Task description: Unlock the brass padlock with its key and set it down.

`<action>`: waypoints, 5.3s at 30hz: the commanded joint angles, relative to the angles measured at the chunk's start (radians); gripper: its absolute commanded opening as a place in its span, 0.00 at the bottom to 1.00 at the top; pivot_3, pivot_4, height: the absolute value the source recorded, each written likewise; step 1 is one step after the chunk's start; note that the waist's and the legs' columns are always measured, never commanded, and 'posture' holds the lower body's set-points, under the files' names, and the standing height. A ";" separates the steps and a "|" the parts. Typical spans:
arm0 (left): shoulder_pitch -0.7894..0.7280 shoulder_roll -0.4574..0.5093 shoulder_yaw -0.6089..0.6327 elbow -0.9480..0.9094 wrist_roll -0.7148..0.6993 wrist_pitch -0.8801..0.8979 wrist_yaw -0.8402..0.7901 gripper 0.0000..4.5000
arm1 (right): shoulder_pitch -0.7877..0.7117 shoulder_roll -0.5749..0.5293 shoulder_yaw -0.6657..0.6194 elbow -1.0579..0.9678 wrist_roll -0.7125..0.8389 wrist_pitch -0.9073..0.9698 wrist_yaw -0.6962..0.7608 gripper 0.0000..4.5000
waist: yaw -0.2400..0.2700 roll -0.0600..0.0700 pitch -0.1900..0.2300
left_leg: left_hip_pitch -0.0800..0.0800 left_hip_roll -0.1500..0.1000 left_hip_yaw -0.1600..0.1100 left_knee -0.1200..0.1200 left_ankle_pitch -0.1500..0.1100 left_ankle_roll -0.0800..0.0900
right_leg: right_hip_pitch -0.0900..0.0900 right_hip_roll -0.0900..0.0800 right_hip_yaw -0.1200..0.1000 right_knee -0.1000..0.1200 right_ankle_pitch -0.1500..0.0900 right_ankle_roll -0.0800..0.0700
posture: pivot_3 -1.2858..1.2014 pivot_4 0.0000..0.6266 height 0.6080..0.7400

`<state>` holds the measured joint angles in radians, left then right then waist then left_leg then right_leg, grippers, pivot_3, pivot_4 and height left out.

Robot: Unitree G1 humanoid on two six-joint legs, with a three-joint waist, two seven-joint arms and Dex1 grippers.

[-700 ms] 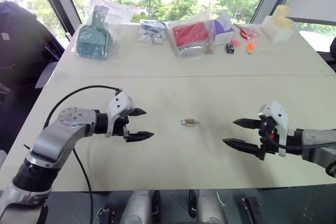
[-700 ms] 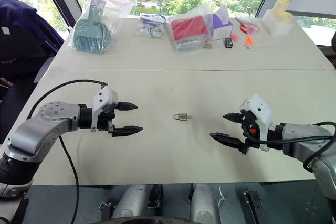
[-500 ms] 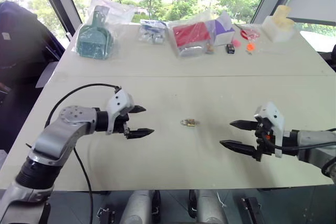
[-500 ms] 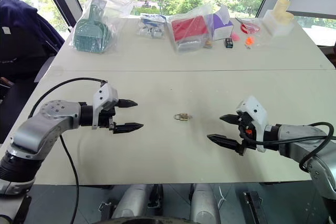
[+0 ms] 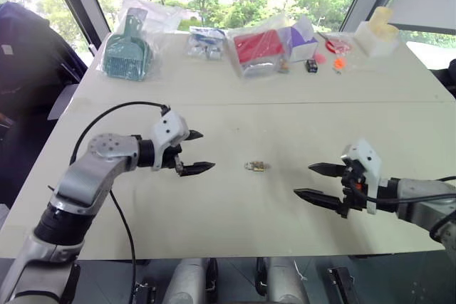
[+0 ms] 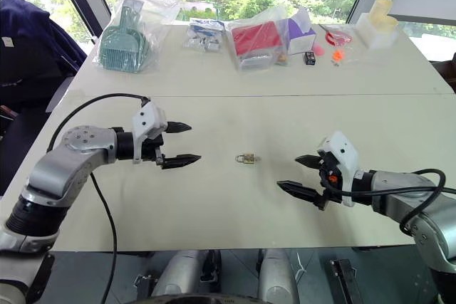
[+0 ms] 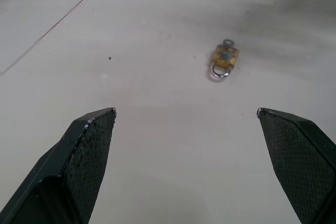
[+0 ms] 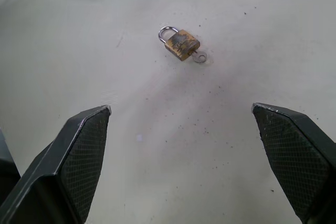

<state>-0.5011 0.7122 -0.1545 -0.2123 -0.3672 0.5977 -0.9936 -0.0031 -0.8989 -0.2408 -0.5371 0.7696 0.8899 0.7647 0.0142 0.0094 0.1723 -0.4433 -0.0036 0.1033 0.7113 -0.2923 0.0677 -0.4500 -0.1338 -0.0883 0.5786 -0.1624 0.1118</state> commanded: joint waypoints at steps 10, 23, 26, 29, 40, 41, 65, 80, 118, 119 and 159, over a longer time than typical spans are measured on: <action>-0.424 -0.131 -0.258 0.388 0.189 -0.164 -0.261 1.00 | 0.033 0.021 -0.088 -0.086 0.040 0.039 -0.073 0.99 | 0.032 0.000 0.000 | 0.000 -0.001 0.001 0.002 0.000 0.002 | 0.001 0.000 0.000 0.000 0.000 0.000 | 0.52 0.24 0.96; -0.611 -0.548 -0.465 0.916 0.429 -0.292 -0.280 1.00 | 0.085 0.149 -0.068 -0.170 0.031 0.023 -0.222 0.99 | 0.025 -0.001 0.000 | 0.000 0.000 0.000 0.004 -0.002 0.007 | 0.002 0.000 -0.001 0.000 0.000 0.000 | 0.52 0.24 0.96; -0.619 -0.578 -0.461 0.973 0.462 -0.318 -0.267 1.00 | 0.087 0.172 -0.069 -0.180 0.037 0.021 -0.246 0.99 | 0.028 -0.001 0.000 | 0.000 0.000 -0.001 0.005 -0.002 0.007 | 0.003 0.000 -0.001 0.000 0.000 0.000 | 0.52 0.24 0.96; -0.619 -0.601 -0.457 0.997 0.487 -0.313 -0.251 1.00 | 0.098 0.187 -0.072 -0.194 0.040 0.020 -0.261 0.99 | 0.028 -0.001 0.000 | 0.000 0.000 -0.001 0.006 -0.002 0.007 | 0.004 -0.001 -0.001 0.000 0.000 0.000 | 0.52 0.24 0.96; -0.526 -0.516 -0.473 0.807 0.538 -0.236 -0.333 1.00 | 0.086 0.189 -0.054 -0.167 0.029 0.004 -0.264 0.99 | 0.022 -0.001 0.000 | 0.001 0.000 -0.001 0.005 -0.003 0.008 | 0.004 0.000 -0.001 0.000 0.000 0.000 | 0.52 0.24 0.96; -0.515 -0.512 -0.474 0.787 0.539 -0.225 -0.332 0.88 | 0.082 0.189 -0.050 -0.164 0.028 0.003 -0.263 1.00 | 0.023 -0.001 0.000 | 0.001 0.000 -0.001 0.005 -0.003 0.008 | 0.004 0.000 -0.001 0.000 0.000 0.000 | 0.52 0.24 0.96; -0.450 -0.404 -0.132 0.514 0.332 -0.691 -0.169 0.15 | -0.190 0.311 -0.181 0.017 0.531 0.144 -0.553 1.00 | 0.024 0.000 -0.001 | 0.000 0.000 -0.001 0.003 -0.002 0.006 | 0.001 -0.001 0.000 0.002 0.001 0.000 | 0.52 0.24 0.96; -0.389 -0.341 -0.087 0.308 0.278 -0.628 -0.103 0.15 | -0.332 0.337 -0.099 0.080 0.711 0.063 -0.681 0.87 | 0.023 0.000 -0.001 | 0.001 -0.001 0.000 0.005 -0.002 0.007 | 0.005 0.000 0.000 0.001 0.002 0.002 | 0.52 0.24 0.96; -0.381 -0.352 -0.101 0.351 0.555 -1.149 0.233 0.15 | -0.310 0.556 0.011 0.092 0.870 -0.190 -0.948 0.01 | 0.022 0.000 -0.001 | 0.002 0.000 0.000 0.005 -0.002 0.006 | 0.005 0.000 -0.001 0.001 0.002 0.003 | 0.52 0.24 0.96; -0.384 -0.350 -0.099 0.360 0.576 -1.180 0.258 0.15 | -0.308 0.565 0.014 0.090 0.878 -0.200 -0.961 0.01 | 0.022 0.000 -0.001 | 0.002 0.000 0.000 0.005 -0.002 0.006 | 0.005 0.000 -0.001 0.001 0.003 0.003 | 0.52 0.24 0.96; -0.431 -0.338 -0.130 0.463 0.464 -1.124 0.154 0.15 | -0.405 0.283 0.027 0.147 0.608 -0.121 -0.578 0.81 | 0.023 0.001 -0.001 | 0.002 0.000 0.001 0.005 -0.002 0.007 | 0.005 0.000 0.000 0.001 0.003 0.003 | 0.52 0.24 0.96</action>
<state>-0.9230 0.3790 -0.2947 0.2901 0.1190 -0.5286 -0.8440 -0.3893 -0.6222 -0.2030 -0.3819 1.3821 0.7720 0.1720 0.0376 0.0102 0.1718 -0.4416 -0.0036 0.1046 0.7161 -0.2940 0.0745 -0.4450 -0.1337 -0.0889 0.5794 -0.1597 0.1151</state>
